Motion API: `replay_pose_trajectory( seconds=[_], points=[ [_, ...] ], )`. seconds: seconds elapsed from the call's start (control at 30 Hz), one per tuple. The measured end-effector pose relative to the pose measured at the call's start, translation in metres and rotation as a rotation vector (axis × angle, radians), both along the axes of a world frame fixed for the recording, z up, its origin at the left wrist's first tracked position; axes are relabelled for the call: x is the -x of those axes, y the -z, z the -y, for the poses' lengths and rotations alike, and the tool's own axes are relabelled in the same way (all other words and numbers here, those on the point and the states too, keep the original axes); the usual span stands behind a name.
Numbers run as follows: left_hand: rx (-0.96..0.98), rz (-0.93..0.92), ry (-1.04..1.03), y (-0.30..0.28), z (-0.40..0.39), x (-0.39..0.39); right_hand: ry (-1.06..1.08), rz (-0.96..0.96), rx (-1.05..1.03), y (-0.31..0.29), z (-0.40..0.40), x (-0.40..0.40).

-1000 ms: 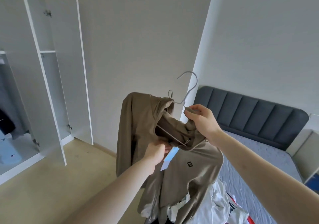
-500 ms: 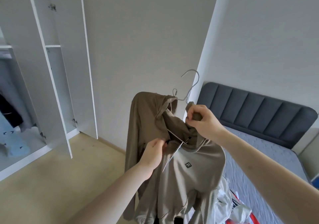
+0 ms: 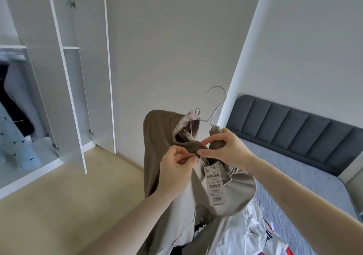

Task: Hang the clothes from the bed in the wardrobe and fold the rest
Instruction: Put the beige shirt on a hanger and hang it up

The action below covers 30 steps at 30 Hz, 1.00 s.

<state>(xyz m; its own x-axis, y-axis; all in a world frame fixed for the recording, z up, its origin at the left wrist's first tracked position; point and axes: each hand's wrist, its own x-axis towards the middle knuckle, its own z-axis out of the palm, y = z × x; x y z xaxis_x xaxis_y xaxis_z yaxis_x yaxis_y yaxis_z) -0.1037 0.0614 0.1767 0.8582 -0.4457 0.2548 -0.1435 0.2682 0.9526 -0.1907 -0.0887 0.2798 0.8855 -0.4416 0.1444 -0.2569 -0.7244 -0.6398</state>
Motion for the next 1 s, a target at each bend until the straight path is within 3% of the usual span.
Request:
replay_pose_trajectory(
  seconds=[0.57, 0.73, 1.0],
  points=[
    [0.02, 0.012, -0.146, -0.006, -0.006, -0.006, -0.022, 0.109, 0.248, 0.005, -0.004, -0.018],
    [0.051, 0.022, -0.109, -0.003, -0.004, -0.007, -0.164, 0.052, 0.368, 0.006, 0.003, -0.016],
    [-0.078, 0.148, -0.165, 0.0, -0.001, -0.005, -0.103, 0.128, 0.453, 0.015, 0.007, -0.028]
  ],
)
